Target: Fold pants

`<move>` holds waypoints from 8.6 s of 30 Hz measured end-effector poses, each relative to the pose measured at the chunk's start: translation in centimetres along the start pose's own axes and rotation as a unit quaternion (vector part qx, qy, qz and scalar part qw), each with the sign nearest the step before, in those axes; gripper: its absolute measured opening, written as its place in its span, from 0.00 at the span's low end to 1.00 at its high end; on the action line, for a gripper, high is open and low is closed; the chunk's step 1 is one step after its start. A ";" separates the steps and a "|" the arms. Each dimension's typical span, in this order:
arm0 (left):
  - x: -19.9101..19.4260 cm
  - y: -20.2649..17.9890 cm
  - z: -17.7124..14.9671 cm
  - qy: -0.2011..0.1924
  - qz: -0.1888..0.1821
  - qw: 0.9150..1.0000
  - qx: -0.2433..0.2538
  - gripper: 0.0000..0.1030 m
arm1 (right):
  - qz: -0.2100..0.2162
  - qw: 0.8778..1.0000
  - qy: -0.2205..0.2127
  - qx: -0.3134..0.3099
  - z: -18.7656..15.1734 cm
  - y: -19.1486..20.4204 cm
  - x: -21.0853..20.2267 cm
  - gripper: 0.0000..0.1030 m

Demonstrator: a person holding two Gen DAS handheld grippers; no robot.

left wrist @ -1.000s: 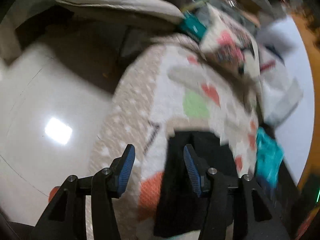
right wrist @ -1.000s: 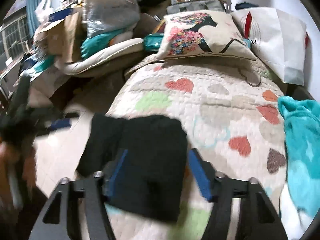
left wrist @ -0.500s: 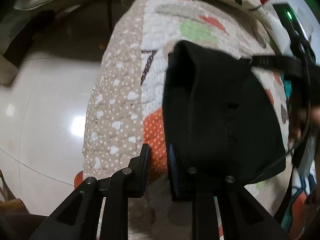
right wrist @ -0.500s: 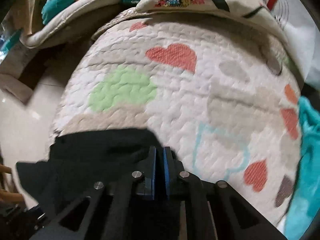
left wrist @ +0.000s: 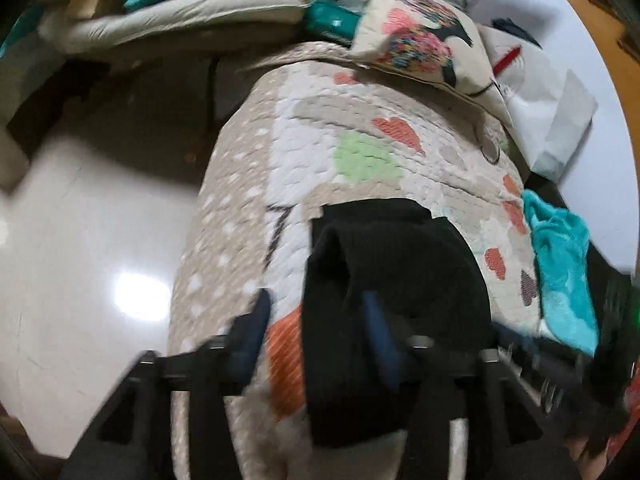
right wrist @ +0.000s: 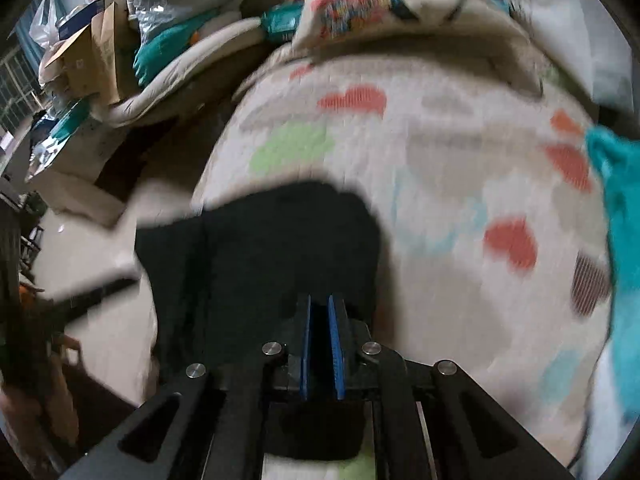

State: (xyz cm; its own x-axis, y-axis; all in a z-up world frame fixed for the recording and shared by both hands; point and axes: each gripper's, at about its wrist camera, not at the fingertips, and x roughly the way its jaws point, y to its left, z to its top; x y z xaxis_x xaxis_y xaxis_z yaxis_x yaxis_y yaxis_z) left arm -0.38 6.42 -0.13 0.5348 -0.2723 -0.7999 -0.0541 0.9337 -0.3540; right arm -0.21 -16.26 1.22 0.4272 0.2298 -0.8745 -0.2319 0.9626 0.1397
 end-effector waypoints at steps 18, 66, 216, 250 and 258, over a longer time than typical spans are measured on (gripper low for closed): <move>-4.8 -0.2 -4.2 -0.017 0.068 0.996 -0.063 0.68 | 0.021 0.994 -0.085 0.060 -6.4 -1.5 -5.5 0.53; -7.0 -11.6 -14.5 -0.021 0.022 0.993 0.115 0.71 | -0.074 0.988 -0.089 0.100 -11.1 -3.6 -7.2 0.67; 14.4 -2.7 10.7 0.049 -0.194 0.972 -0.126 0.59 | 0.107 0.961 -0.052 0.250 10.8 -16.1 8.0 0.66; -6.7 -11.9 -6.9 -0.304 0.145 0.920 0.199 1.00 | -0.082 0.983 -0.101 0.129 -5.5 -5.5 -4.8 0.75; -3.9 -11.6 -5.9 -0.221 0.104 0.954 0.172 1.00 | -0.090 0.981 -0.093 0.143 -5.5 -6.1 -3.7 0.75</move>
State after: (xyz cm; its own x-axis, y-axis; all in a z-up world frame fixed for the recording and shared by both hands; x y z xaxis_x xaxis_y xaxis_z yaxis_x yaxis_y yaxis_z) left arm -6.82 -4.76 4.19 0.8505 -0.0188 -0.5256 0.0417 0.9986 0.0317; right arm -5.21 -23.78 1.07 0.5975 0.0492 -0.8004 0.1049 0.9847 0.1388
